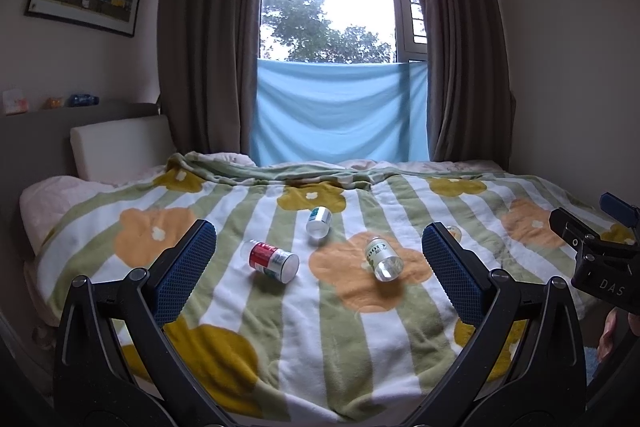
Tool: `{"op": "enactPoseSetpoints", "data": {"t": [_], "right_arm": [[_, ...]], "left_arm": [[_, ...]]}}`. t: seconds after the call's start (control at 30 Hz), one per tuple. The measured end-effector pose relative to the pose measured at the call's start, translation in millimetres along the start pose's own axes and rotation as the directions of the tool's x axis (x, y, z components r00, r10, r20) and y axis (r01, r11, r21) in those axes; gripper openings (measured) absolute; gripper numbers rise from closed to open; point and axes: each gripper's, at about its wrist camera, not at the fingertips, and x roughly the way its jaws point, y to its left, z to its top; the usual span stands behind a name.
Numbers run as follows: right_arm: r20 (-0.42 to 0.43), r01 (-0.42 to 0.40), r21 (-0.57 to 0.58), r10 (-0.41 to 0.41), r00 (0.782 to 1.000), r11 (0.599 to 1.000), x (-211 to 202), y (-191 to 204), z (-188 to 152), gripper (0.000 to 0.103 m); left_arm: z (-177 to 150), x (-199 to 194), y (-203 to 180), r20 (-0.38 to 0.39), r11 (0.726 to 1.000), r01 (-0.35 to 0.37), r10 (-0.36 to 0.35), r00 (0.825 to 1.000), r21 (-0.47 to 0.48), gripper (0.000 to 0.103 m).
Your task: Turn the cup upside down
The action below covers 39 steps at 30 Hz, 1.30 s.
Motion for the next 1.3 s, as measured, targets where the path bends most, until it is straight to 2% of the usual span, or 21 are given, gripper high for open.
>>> {"op": "enactPoseSetpoints", "data": {"t": [1.17,1.3], "right_arm": [[-0.002,0.005,0.003,-0.005,1.000,1.000,3.9,-2.9,-2.4,0.102],[-0.015,0.008,0.001,-0.008,1.000,1.000,8.3,-0.9,-10.7,0.102]], "left_arm": [[-6.6,6.3,-2.8,-0.010,1.000,-0.002,0.002,1.000,0.002,0.103],[-8.9,9.9,-2.2,-0.015,1.000,-0.003,0.003,1.000,0.000,0.103]]}}
